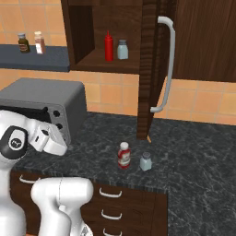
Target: Put the shaker and condiment bottle from the counter next to their counterparts in the cabinet.
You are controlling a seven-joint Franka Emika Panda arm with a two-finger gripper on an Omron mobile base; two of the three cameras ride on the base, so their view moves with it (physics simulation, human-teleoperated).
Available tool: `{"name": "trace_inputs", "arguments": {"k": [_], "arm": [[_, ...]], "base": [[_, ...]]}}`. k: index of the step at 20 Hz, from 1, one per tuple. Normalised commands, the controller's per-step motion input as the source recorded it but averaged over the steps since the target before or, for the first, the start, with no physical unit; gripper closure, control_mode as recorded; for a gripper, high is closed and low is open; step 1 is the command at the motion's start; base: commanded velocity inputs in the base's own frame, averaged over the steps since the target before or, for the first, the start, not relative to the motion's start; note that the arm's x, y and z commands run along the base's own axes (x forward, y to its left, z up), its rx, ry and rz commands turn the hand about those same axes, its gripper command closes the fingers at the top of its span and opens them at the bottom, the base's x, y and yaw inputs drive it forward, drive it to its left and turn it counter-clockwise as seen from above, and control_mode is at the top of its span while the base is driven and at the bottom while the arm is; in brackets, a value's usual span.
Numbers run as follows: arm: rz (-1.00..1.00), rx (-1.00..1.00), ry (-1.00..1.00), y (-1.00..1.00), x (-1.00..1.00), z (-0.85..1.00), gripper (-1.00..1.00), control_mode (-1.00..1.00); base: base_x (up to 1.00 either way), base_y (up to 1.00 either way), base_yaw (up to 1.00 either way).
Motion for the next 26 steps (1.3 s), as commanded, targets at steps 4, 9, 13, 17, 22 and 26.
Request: {"name": "trace_inputs", "arguments": {"k": [4, 9, 13, 17, 22, 26], "arm": [[0.00, 0.00, -0.28, -0.38, -0.32, -0.28, -1.00, -1.00], [0.03, 0.00, -0.11, -0.15, -0.09, -0.21, -1.00, -1.00], [0.13, 0.00, -0.03, -0.40, 0.00, -0.23, -1.00, -1.00], [0.16, 0.02, -0.01, -0.55, 0.00, -0.18, -1.00, -1.00], [0.00, 0.00, -0.03, -0.49, 0.00, -0.26, -1.00, -1.00], [0.00, 0.06, 0.04, -0.40, 0.01, -0.01, -1.00, -1.00]], "base": [[0.00, 0.00, 0.00], [0.00, 0.00, 0.00], [0.00, 0.00, 0.00], [0.00, 0.00, 0.00], [0.00, 0.00, 0.00], [0.00, 0.00, 0.00]]}}
